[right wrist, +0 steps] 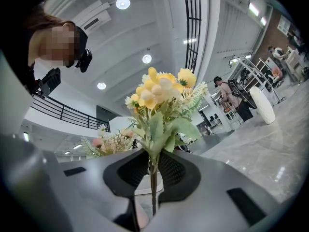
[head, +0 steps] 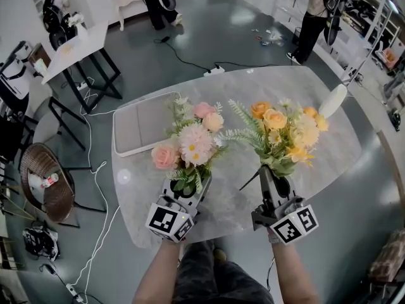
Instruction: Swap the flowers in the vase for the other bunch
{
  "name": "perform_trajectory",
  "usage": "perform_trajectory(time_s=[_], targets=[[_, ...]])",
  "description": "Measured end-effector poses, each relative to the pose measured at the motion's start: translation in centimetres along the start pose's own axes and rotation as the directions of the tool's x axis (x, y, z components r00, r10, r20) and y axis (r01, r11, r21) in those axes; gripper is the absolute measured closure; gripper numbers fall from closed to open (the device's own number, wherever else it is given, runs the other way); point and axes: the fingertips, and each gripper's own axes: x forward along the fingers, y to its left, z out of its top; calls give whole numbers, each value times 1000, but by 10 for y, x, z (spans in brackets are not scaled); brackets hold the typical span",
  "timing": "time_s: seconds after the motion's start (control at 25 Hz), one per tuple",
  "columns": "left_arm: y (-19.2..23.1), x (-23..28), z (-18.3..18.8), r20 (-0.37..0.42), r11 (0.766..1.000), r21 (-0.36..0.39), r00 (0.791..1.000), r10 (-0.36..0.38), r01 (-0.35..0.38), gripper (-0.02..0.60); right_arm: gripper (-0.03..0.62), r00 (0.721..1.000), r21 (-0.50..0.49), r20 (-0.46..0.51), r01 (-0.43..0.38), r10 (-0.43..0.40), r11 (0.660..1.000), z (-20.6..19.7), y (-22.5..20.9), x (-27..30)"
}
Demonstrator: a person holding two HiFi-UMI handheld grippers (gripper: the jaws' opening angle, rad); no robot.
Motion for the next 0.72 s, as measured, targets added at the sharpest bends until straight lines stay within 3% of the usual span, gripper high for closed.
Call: perform_trajectory(time_s=[0.72], targets=[[-7,-11,-14,-44,1000,-25,999,3,-4,356,525,1000,-15,-21,-5,4,1000,2,9,-2]])
